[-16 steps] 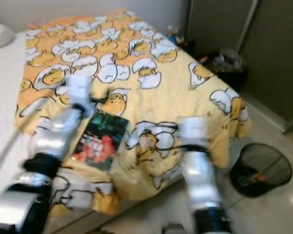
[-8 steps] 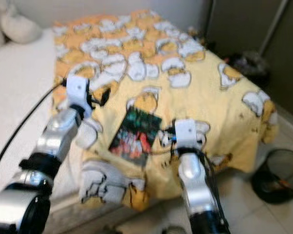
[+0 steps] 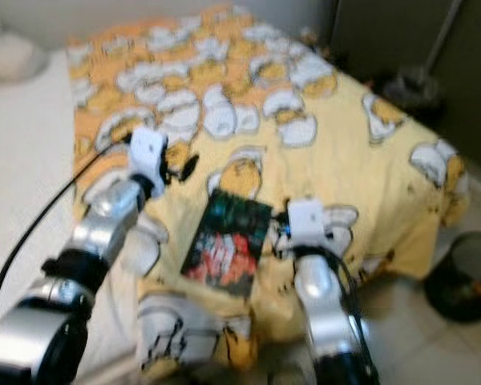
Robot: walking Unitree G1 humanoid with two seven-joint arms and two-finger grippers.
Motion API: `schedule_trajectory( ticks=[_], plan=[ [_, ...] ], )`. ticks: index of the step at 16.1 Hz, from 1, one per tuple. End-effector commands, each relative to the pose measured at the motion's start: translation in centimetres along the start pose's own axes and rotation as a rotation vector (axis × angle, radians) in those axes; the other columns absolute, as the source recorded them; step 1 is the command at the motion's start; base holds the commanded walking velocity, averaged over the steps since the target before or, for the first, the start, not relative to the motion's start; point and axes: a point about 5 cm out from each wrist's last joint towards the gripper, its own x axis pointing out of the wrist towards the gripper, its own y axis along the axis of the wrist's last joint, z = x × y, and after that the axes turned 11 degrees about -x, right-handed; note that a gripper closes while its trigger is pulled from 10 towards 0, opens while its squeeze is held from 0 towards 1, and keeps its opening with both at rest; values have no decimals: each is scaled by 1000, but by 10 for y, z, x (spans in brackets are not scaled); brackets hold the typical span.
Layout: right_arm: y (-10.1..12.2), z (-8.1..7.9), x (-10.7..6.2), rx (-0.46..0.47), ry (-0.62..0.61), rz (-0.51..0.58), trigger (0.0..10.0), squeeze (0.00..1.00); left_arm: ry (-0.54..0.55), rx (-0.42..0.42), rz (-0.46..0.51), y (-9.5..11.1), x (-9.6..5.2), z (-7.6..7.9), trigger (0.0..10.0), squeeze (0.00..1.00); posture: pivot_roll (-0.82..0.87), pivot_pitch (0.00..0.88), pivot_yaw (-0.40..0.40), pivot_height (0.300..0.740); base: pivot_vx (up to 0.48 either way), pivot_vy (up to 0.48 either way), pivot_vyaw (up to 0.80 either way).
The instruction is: Clean up the room
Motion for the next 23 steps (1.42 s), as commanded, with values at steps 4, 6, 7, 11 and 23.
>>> schedule_trajectory(
  ticks=[4,6,7,11,23],
  plan=[
    [-9,10,-20,-4,-7,-38,10000,0,-153,-275,-293,-50,-2,16,10000,0,-251,122,57,723,0,0,0],
    [-14,18,-39,-18,-12,-65,10000,0,-130,-251,-366,-63,-2,24,10000,0,-272,191,43,723,0,0,0],
    [-18,19,-47,-24,-4,-86,10000,0,-64,-213,-371,-66,-3,20,10000,0,-276,199,41,723,0,0,0],
    [-19,20,-73,-40,19,-120,10000,0,-61,-290,-341,-59,0,17,10000,0,-316,272,29,723,0,0,0],
    [-17,21,-79,-66,49,-161,10000,0,-17,-252,-329,-72,-8,10,0,0,-308,287,22,723,0,0,0]
  ],
)
